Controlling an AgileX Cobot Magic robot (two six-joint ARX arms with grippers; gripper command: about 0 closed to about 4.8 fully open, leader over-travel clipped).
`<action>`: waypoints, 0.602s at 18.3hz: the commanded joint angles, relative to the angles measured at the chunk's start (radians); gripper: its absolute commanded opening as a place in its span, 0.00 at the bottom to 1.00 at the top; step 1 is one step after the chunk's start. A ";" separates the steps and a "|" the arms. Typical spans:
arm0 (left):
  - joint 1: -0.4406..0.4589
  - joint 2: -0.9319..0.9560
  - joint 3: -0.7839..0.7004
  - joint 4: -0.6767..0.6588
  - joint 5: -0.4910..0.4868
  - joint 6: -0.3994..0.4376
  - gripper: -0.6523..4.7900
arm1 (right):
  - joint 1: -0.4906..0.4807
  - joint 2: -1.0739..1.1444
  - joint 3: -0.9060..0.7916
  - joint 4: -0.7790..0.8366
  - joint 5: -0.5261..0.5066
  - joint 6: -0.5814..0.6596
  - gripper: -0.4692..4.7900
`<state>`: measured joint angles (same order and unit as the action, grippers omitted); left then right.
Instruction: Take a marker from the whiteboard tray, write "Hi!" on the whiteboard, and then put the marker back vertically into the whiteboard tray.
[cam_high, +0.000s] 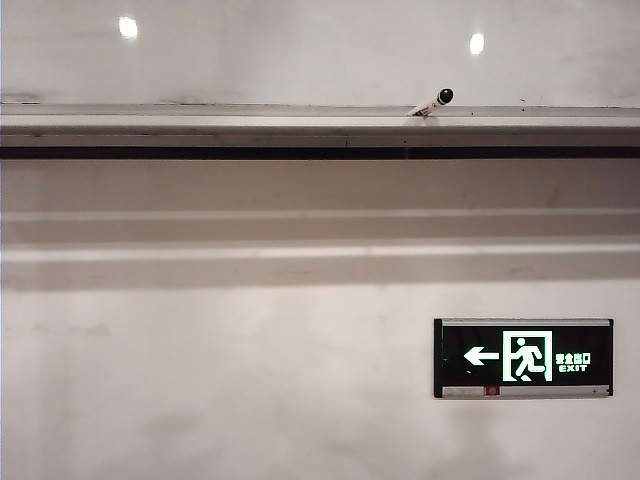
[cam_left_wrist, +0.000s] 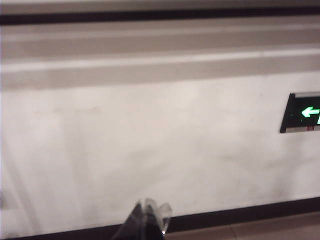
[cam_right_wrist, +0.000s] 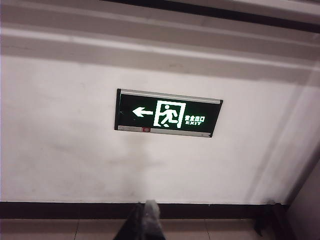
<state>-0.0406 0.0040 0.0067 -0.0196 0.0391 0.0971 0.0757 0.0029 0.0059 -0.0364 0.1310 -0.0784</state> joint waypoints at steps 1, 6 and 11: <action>0.001 -0.002 0.000 0.021 0.003 0.000 0.11 | 0.002 -0.001 0.000 0.011 0.002 0.004 0.09; 0.000 -0.002 0.008 0.041 0.003 -0.006 0.11 | 0.002 -0.001 0.023 0.014 0.001 0.004 0.09; 0.000 0.000 0.146 0.033 -0.038 -0.159 0.11 | 0.002 0.007 0.175 0.008 0.002 0.038 0.09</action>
<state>-0.0406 0.0040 0.1226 0.0185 0.0040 -0.0288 0.0757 0.0036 0.1516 -0.0429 0.1314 -0.0681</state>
